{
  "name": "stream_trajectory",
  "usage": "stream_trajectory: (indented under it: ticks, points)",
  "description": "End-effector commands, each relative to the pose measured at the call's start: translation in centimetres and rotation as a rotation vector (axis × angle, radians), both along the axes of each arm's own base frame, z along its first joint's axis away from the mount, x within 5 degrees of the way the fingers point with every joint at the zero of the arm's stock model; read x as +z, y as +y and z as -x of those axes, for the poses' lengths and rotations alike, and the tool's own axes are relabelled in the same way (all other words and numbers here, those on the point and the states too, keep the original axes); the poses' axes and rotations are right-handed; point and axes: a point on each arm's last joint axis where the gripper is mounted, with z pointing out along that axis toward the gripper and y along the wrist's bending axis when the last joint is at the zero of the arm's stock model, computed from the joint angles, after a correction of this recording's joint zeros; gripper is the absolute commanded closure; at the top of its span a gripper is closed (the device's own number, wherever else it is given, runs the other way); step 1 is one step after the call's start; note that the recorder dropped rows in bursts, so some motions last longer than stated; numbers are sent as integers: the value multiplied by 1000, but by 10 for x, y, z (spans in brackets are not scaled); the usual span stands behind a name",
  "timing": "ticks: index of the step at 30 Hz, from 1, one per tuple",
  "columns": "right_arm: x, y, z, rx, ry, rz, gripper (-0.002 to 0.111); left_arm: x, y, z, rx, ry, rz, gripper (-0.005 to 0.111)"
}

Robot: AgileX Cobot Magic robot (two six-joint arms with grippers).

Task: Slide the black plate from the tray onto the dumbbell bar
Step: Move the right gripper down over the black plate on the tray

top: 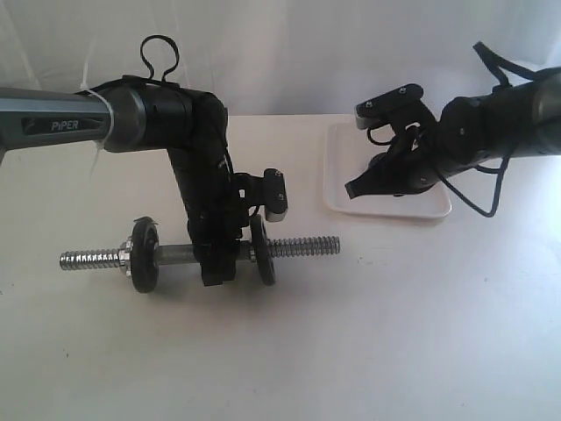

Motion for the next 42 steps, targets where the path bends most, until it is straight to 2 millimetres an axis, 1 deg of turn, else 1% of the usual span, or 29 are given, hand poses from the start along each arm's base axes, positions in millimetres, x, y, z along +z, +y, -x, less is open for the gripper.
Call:
stream_trajectory:
  ticks: [1,4,6,7,8,10,11,12,14,22,28,30,31,36,39,42]
  points:
    - [-2,3,-8,9,-26,0,108,7,-2,2,19,4,46,107]
    - [-8,3,-14,4,-72,-13,108,7,-2,2,19,4,46,107]
    - [-9,3,-14,1,-70,-15,105,7,-2,2,19,4,46,107]
    - [-10,3,-14,1,-69,-15,94,7,-2,2,19,4,46,107]
    - [-10,3,-14,1,-69,-15,87,7,-2,2,19,4,46,107]
    - [-11,3,-14,1,-62,-13,58,7,-2,2,19,4,46,107]
    - [-11,3,-13,7,-51,-4,19,7,-2,2,19,4,46,107]
    - [-13,4,-13,9,-42,-2,2,7,-2,2,19,4,46,107]
    - [-13,4,-12,14,-39,3,5,7,-2,2,19,4,46,107]
    - [-10,4,-18,-4,-106,-28,5,7,-2,2,19,4,46,107]
    - [-23,6,-25,-17,-144,-49,5,7,-2,2,18,5,45,107]
    - [-24,5,-27,-20,-164,-54,5,7,-2,2,18,7,44,107]
    - [-21,6,-29,-20,-174,-57,5,7,-2,2,18,7,44,107]
    - [-8,-6,-44,-53,-191,-59,5,7,-2,2,18,5,45,107]
    - [-7,-19,-56,-88,-186,-54,5,7,-2,2,19,4,46,107]
    - [-12,-31,-67,-117,-163,-47,5,7,-2,2,19,4,46,107]
